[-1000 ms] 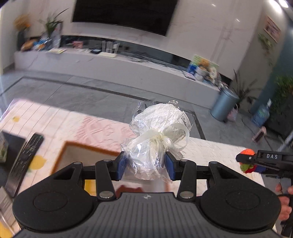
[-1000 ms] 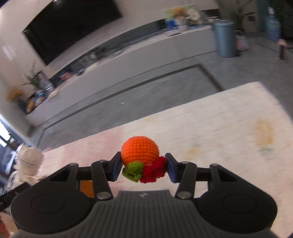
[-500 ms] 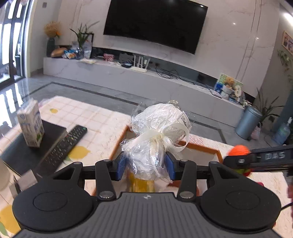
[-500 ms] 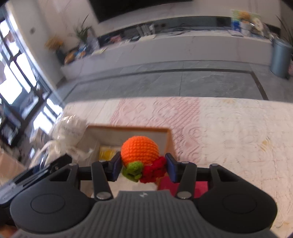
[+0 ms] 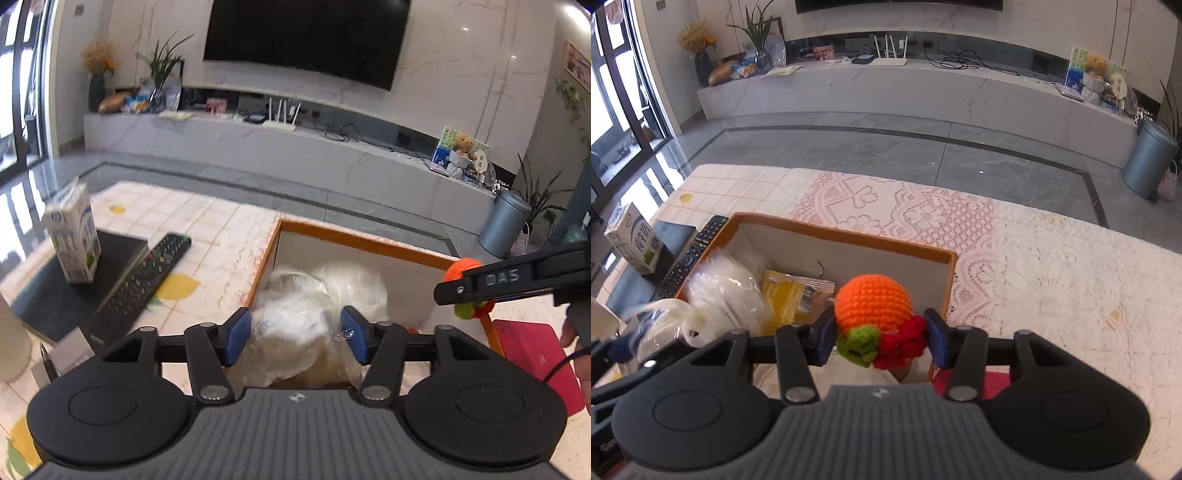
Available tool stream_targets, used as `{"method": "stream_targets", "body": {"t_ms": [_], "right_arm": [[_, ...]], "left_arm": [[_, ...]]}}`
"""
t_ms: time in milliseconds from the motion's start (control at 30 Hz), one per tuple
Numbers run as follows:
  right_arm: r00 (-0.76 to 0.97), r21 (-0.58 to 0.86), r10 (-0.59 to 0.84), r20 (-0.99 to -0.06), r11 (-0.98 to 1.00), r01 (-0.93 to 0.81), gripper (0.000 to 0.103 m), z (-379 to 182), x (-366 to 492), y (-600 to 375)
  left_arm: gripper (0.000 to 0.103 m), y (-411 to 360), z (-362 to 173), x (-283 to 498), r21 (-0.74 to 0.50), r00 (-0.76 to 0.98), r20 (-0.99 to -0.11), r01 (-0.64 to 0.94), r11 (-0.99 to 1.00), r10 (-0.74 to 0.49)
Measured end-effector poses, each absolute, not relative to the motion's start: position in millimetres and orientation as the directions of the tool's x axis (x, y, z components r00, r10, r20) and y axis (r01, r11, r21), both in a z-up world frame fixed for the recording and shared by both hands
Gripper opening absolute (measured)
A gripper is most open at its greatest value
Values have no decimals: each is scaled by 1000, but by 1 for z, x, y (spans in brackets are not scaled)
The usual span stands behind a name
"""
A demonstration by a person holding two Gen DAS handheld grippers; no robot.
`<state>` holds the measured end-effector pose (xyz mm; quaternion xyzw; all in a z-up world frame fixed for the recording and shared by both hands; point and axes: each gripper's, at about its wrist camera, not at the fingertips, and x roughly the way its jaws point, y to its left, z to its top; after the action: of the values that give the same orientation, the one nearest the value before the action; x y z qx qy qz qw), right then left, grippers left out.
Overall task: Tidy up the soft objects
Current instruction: 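Open the left gripper to drop the clear bag into the box while the right lowers the fruit inside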
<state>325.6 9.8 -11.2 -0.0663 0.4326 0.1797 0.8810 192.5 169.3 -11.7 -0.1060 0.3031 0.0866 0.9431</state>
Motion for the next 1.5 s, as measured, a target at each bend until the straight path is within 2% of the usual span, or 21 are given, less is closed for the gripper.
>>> {"method": "stream_targets", "body": {"t_ms": [33, 167, 300, 500, 700, 900, 967, 1000, 1033, 1100, 1133, 1267, 1500], "right_arm": [[562, 30, 253, -787, 927, -375, 49, -11, 326, 12], [564, 8, 236, -791, 927, -376, 49, -13, 325, 17], [568, -9, 218, -794, 930, -369, 49, -15, 328, 22], [576, -43, 186, -796, 932, -360, 50, -22, 331, 34], [601, -175, 90, -794, 913, -368, 50, -28, 335, 54], [555, -70, 167, -815, 922, -381, 51, -38, 343, 66], [566, -62, 181, -804, 922, -382, 54, -38, 344, 67], [580, -53, 198, -791, 921, -387, 62, -37, 343, 66], [590, -45, 215, -778, 918, -394, 74, -33, 341, 65], [616, -45, 236, -752, 913, -404, 87, -27, 337, 63], [629, -51, 242, -739, 911, -410, 90, -24, 335, 63], [666, -63, 248, -704, 912, -406, 96, -14, 328, 56], [738, -8, 230, -635, 953, -303, 96, 8, 317, 38]], "left_arm": [[83, 168, -9, 190, -134, 812, -573, -227, 965, 111], [86, 173, 3, 185, -157, 836, -536, -239, 958, 121], [88, 192, 7, 180, -251, 844, -526, -273, 929, 106], [88, 194, 9, 179, -121, 833, -500, -337, 934, 236], [88, 199, 3, 185, -112, 809, -524, -376, 920, 267], [88, 208, -3, 186, -124, 794, -544, -395, 910, 271], [88, 208, -4, 185, -116, 793, -536, -408, 905, 289], [88, 208, -4, 185, -124, 796, -530, -416, 901, 294], [88, 209, -3, 184, -137, 800, -524, -418, 898, 292], [88, 211, -2, 183, -173, 810, -518, -414, 894, 275], [88, 212, -1, 181, -193, 813, -515, -419, 887, 272], [88, 215, 3, 177, -213, 812, -500, -453, 866, 302], [88, 216, 18, 168, -160, 774, -461, -553, 818, 433]]}}
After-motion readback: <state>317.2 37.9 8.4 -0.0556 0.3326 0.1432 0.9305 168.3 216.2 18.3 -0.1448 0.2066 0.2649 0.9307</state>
